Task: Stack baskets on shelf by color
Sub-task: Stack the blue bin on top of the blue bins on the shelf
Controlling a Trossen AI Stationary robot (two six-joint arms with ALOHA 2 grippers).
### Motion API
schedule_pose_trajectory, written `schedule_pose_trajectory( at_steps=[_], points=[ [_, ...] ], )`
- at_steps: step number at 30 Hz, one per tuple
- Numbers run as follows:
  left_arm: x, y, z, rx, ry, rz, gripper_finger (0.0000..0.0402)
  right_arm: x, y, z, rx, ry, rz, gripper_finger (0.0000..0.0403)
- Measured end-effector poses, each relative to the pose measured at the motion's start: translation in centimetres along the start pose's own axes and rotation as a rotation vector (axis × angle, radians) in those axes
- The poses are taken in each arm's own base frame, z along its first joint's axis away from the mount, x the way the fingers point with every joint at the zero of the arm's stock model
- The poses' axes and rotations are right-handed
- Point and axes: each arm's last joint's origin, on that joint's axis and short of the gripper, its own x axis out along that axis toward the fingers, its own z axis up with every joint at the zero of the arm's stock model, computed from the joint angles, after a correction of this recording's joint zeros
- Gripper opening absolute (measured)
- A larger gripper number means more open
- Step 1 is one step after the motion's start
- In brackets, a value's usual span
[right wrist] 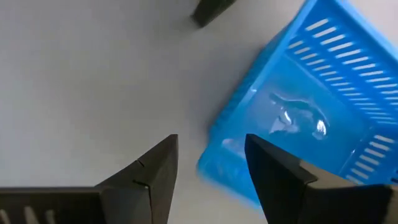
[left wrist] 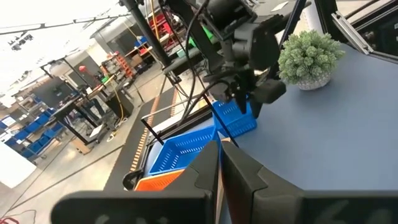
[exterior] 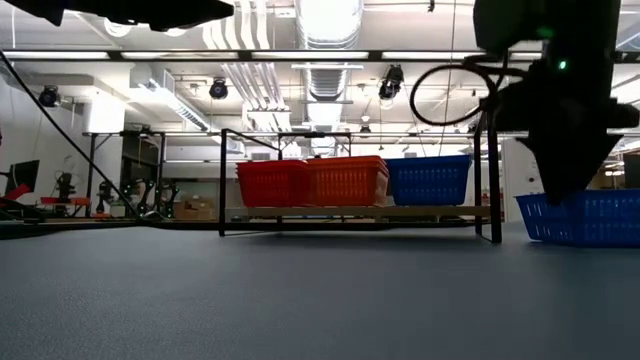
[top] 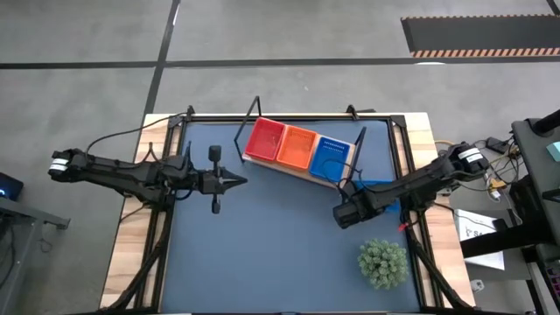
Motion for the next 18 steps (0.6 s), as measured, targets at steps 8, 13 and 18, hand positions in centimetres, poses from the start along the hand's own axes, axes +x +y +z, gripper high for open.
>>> schedule_pose_trajectory(
  at_steps=[8, 13, 18],
  points=[
    [0.1, -0.1, -0.1, 0.001, 0.004, -0.003, 0.0001, 1.4, -0.7, -0.1, 0.035, -0.038, -0.043, 0.0171],
    [0.2, -0.1, -0.1, 0.001, 0.007, -0.004, 0.0001, 1.4, -0.4, -0.1, 0.045, -0.044, -0.011, 0.0116],
    [0.3, -0.1, -0.2, 0.002, 0.011, -0.007, 0.0001, 1.0, -0.1, 0.0, 0.039, -0.034, 0.013, 0.0038]
  ],
)
